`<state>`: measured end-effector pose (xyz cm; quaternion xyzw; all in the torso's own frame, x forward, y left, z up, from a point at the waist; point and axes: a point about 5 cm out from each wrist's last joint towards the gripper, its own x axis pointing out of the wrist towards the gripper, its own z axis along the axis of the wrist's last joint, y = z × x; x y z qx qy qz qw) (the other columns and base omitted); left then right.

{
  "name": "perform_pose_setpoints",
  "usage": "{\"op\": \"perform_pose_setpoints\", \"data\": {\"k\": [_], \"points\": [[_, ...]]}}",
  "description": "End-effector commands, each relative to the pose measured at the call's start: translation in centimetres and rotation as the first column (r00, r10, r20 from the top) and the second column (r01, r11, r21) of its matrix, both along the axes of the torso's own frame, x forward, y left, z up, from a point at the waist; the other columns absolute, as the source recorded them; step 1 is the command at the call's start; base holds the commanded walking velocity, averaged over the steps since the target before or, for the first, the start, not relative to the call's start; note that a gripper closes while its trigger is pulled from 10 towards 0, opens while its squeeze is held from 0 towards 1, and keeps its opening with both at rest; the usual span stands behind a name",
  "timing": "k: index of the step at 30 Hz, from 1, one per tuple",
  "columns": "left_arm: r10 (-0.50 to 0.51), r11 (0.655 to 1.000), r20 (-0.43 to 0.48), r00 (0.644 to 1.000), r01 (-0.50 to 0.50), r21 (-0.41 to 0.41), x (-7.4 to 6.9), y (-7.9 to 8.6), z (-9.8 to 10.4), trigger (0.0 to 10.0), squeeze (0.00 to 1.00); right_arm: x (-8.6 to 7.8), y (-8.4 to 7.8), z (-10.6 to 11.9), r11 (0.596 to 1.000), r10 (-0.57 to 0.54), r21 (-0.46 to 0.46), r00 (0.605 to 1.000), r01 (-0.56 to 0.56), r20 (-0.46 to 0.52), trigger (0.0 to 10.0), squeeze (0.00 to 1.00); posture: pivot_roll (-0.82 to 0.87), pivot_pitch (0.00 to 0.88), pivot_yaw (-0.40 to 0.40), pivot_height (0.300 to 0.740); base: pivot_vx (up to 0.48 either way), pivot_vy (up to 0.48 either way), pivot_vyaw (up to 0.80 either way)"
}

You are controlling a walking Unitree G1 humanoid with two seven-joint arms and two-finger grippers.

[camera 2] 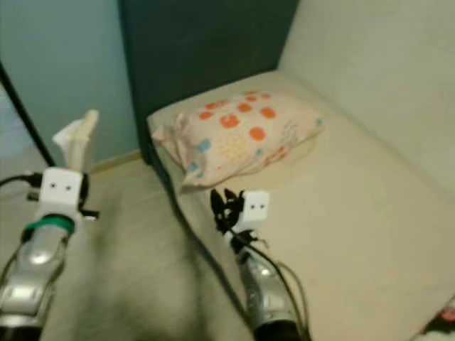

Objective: Clean up the room

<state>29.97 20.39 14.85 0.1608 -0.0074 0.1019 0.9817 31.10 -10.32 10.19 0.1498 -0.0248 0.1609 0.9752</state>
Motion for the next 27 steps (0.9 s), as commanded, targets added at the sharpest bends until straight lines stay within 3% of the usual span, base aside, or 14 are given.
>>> {"op": "perform_pose_setpoints", "data": {"k": [1,10,16,20,25,27], "points": [[-0.025,1.000,0.023,0.999,0.025,0.006,0.0,-0.6,0.3,10.0,0.00,-0.2,-0.8,-0.8,1.000,-0.027,-0.005,0.999,0.027,-0.035,10.0,0.00,0.09,0.047,-0.015,0.740,0.450,0.000,0.00],[-0.026,1.000,0.021,0.999,0.026,0.006,-0.1,-0.7,0.3,10.0,0.00,-0.2,-0.9,-0.9,0.999,-0.033,-0.014,0.999,0.033,-0.034,10.0,0.00,0.09,0.052,-0.015,0.740,0.448,0.000,-0.54],[-0.031,1.000,0.004,1.000,0.031,0.001,-0.2,-0.7,-0.1,10.0,0.00,-0.2,-1.1,-0.9,0.999,-0.045,-0.012,0.998,0.045,-0.033,10.0,0.00,0.09,0.059,-0.014,0.740,0.328,0.000,0.00],[-0.060,0.998,-0.022,0.998,0.060,-0.001,-0.2,-1.0,-0.4,10.0,0.00,-0.2,-1.1,-1.0,0.999,-0.045,-0.010,0.998,0.045,-0.039,10.0,0.00,0.09,0.059,-0.014,0.740,0.000,0.000,0.00],[-0.115,0.993,-0.048,0.992,0.115,0.001,-0.4,-1.7,-0.8,10.0,0.00,-0.3,-1.0,-1.1,0.999,-0.045,0.000,0.998,0.045,-0.051,10.0,0.00,0.10,0.064,-0.014,0.740,0.000,0.000,-0.74],[-0.129,0.991,-0.073,0.989,0.127,-0.036,-0.5,-2.0,-1.1,10.0,0.00,-0.3,-1.1,-1.1,0.999,-0.048,0.000,0.997,0.049,-0.054,10.0,0.00,0.10,0.064,-0.014,0.740,0.000,0.000,-0.78]]}}
